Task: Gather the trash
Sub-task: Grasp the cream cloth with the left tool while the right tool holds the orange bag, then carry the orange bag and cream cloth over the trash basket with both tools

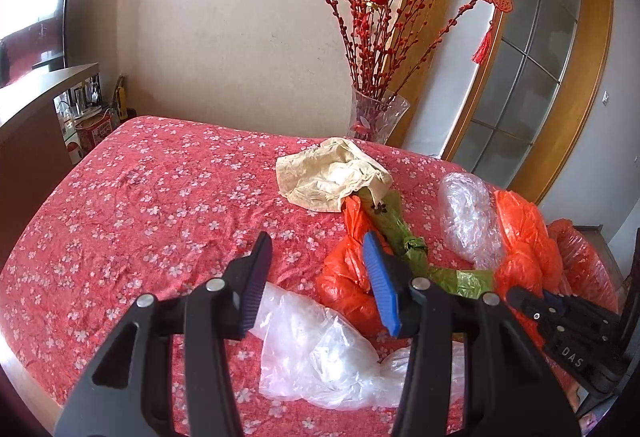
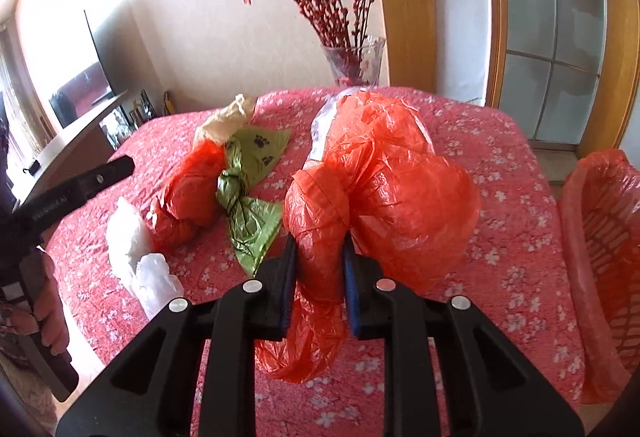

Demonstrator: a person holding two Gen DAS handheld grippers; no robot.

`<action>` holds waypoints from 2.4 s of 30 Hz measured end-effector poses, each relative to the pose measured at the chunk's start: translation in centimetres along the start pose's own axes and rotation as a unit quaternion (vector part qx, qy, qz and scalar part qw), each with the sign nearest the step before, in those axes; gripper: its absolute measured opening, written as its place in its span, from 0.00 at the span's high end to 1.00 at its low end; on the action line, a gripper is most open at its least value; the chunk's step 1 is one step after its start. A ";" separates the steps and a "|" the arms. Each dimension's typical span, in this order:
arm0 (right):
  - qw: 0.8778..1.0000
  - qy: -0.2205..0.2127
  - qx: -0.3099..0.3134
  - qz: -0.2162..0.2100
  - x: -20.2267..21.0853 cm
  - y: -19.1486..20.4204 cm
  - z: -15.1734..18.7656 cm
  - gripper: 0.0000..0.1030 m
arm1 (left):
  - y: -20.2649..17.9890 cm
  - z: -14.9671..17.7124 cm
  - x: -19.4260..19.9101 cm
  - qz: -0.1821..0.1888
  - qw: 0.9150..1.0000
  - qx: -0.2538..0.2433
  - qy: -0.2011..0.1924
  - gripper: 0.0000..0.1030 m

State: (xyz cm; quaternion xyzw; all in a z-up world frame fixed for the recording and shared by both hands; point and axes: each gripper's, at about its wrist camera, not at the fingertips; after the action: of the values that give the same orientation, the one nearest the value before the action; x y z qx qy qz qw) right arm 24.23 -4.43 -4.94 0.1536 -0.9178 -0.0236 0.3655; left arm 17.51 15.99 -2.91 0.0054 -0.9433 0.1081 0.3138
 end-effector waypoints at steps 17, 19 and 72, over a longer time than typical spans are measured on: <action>0.999 -0.016 -0.036 0.024 1.8 -3.9 0.5 0.79 | -2.9 -0.3 -5.0 0.010 0.998 -0.030 0.057 0.54; 0.999 -0.017 -0.038 0.026 1.8 -4.1 0.6 0.79 | -2.9 -0.6 -5.3 0.011 0.998 -0.025 0.058 0.54; 0.989 -0.078 -0.093 0.090 8.1 -11.9 0.1 0.79 | -17.7 -6.6 -0.8 0.235 0.966 -0.091 0.064 0.97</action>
State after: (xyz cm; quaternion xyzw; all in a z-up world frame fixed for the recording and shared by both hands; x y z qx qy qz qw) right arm 21.70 -18.16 -1.48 0.0334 -0.9474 -0.0875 0.3061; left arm 23.45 -0.01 5.27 -0.2517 -0.9019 0.0925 0.3387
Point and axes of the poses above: each gripper's, at about its wrist camera, not at the fingertips, and x roughly against the way its jaws point, y to its left, z to its underside, and after that the axes turned 2 degrees about z, right-handed
